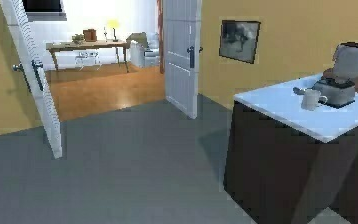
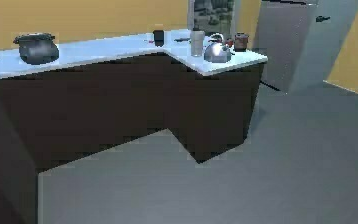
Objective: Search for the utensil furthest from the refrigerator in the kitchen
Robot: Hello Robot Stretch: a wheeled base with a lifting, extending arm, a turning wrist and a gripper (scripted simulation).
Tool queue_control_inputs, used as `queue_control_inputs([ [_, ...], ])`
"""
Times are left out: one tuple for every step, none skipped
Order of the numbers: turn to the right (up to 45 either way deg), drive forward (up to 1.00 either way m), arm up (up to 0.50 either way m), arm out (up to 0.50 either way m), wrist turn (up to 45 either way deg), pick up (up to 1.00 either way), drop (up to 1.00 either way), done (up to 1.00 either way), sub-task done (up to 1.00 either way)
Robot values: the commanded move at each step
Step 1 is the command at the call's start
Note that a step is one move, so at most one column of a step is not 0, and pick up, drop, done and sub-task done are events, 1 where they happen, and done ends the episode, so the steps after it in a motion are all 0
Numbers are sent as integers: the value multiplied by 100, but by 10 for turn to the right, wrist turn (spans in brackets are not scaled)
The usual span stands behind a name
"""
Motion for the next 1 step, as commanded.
queue_control_inputs([
  [450, 0, 0, 0, 0, 0, 0, 0, 0],
])
